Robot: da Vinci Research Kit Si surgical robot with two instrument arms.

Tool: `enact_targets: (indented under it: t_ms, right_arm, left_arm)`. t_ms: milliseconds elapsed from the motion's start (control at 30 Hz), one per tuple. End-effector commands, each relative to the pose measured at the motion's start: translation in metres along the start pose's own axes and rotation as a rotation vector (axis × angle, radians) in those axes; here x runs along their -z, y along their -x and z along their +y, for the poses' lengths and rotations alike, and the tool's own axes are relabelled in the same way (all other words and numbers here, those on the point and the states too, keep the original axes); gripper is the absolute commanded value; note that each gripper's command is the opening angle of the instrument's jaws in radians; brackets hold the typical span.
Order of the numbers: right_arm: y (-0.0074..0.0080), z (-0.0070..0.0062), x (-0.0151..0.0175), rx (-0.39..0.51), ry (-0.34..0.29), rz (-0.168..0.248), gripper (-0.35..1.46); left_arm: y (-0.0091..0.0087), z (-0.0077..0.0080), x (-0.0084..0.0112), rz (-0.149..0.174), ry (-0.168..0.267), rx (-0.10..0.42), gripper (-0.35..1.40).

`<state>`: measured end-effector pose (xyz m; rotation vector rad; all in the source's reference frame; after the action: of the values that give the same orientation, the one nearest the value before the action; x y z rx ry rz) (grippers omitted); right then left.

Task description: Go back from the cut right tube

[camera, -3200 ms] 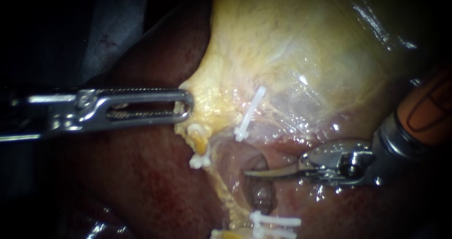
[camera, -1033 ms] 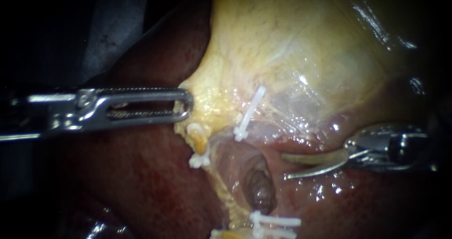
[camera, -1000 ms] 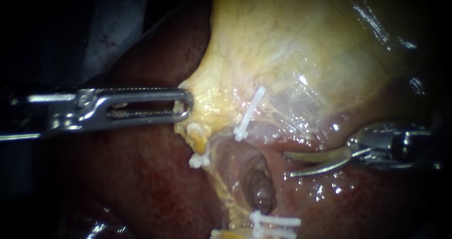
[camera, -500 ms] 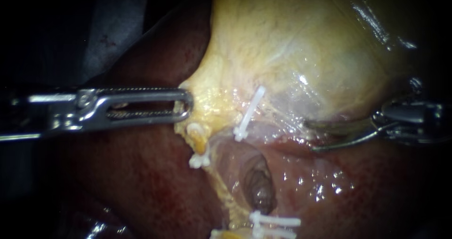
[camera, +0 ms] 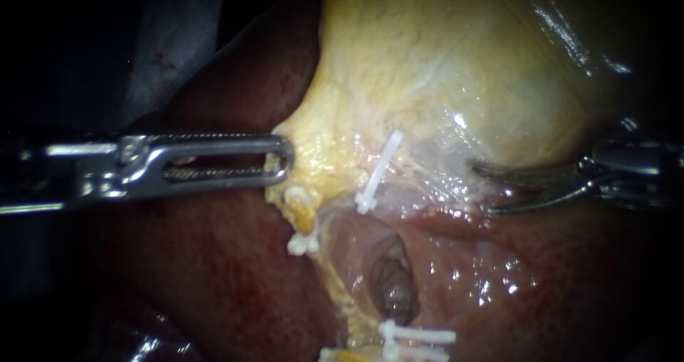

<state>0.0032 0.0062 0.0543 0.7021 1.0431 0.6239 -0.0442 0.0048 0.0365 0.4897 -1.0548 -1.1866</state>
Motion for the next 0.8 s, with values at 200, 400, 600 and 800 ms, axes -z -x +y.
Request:
enact_targets:
  t_ms: [200, 400, 600, 800]
  right_arm:
    - [0.0000, 0.0000, 0.0000, -0.001, 0.002, 0.000, 0.59]
    - [0.0000, 0.0000, 0.0000, 0.005, 0.001, 0.000, 0.59]
    - [0.0001, 0.0000, 0.0001, 0.006, 0.001, 0.000, 0.59]
    - [0.0001, 0.0001, 0.0002, 0.006, 0.001, 0.000, 0.59]
  left_arm:
    - [-0.0012, 0.0004, -0.0015, -0.004, 0.005, -0.008, -0.35]
    - [-0.0024, 0.0001, -0.0033, -0.001, -0.007, -0.014, -0.35]
    - [-0.0038, -0.0004, -0.0050, 0.015, -0.012, -0.023, -0.35]
    - [-0.0048, -0.0008, -0.0065, 0.025, -0.017, -0.029, -0.35]
